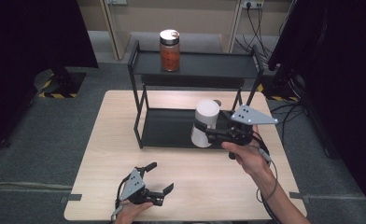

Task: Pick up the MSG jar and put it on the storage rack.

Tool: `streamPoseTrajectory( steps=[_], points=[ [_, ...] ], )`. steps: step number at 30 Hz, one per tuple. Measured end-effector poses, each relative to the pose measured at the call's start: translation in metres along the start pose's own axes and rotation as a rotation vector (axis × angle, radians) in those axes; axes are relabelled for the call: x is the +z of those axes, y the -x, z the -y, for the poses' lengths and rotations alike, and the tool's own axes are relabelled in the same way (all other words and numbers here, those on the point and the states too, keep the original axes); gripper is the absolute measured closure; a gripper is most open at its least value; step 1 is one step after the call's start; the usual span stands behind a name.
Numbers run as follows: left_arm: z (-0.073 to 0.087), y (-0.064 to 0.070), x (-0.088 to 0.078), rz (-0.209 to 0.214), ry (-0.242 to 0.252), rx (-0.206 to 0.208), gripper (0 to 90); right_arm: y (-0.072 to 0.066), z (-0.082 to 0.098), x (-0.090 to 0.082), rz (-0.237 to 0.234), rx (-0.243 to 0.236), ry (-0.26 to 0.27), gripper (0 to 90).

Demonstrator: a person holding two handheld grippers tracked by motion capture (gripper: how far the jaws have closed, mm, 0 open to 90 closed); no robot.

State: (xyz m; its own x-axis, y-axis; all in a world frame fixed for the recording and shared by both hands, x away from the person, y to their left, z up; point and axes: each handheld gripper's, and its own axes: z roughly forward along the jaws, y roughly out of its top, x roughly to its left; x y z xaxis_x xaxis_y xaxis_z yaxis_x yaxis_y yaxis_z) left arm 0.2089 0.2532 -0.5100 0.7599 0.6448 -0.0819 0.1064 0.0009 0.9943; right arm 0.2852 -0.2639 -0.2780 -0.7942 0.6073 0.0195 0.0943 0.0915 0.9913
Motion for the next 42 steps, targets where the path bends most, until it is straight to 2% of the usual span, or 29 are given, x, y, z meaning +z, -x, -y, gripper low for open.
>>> streamPoseTrajectory(
  steps=[3, 16, 27, 42],
  points=[
    [-0.001, 0.000, 0.000, 0.002, -0.005, 0.003, 1.7, 0.002, -0.014, 0.003, 0.013, -0.001, 0.001, 35.4],
    [0.000, 0.000, 0.000, 0.002, -0.001, 0.004, 1.7, 0.008, -0.047, 0.017, 0.045, 0.008, 0.012, 35.4],
    [0.000, 0.002, 0.000, 0.005, 0.004, 0.006, 1.7, 0.011, -0.080, 0.036, 0.093, 0.014, 0.003, 35.4],
    [-0.001, 0.002, -0.001, 0.008, 0.010, 0.010, 1.7, 0.014, -0.121, 0.067, 0.228, 0.024, 0.000, 35.4]
  ],
)
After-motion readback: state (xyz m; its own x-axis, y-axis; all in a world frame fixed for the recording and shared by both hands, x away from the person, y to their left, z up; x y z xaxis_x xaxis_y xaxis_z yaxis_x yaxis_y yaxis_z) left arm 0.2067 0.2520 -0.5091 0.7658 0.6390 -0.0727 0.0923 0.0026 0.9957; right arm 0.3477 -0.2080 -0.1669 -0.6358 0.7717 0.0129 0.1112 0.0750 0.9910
